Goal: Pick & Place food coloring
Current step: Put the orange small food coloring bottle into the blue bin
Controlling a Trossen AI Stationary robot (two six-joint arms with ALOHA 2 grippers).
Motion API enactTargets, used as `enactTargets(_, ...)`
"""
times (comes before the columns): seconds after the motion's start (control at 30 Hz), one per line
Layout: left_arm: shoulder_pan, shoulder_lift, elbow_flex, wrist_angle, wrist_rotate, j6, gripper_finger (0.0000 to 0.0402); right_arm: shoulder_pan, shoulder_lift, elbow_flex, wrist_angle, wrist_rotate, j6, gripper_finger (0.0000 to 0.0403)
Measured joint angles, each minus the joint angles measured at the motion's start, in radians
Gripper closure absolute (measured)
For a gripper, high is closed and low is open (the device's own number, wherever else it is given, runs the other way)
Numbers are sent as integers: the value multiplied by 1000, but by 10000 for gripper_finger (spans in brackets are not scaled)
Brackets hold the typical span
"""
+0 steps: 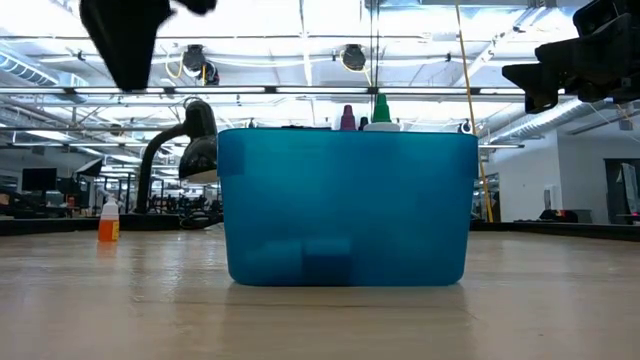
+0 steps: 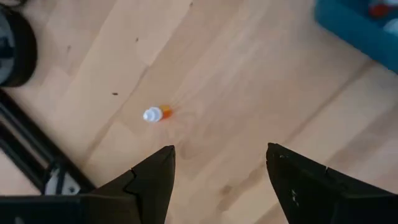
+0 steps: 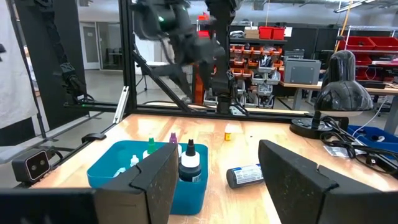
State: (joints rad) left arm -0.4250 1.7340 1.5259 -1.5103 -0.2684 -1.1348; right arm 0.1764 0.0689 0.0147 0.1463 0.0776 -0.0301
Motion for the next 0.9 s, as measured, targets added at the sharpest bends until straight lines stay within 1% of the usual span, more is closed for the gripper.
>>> enactTargets(0.07,32,-24,-65,31,22,12,149,0,0,0,0,0,0,190)
enactTargets(0.13,66,-72,-155,73,63,27,149,0,0,0,0,0,0,191)
enactTargets(0.27,139,-196,-342,233,105,54,149,0,0,0,5,0,0,191)
enactTargets(0.47,226,-374,-578,408,91,53,149,0,0,0,2,0,0,191)
enactTargets(0.57,257,-404,-665,484,90,49,149,0,0,0,3,0,0,190)
enactTargets(0.77,285,-406,-802,674,95,79,149,0,0,0,4,0,0,190)
enactTargets(0.9,301,-407,-852,721,95,80,149,0,0,0,3,0,0,190)
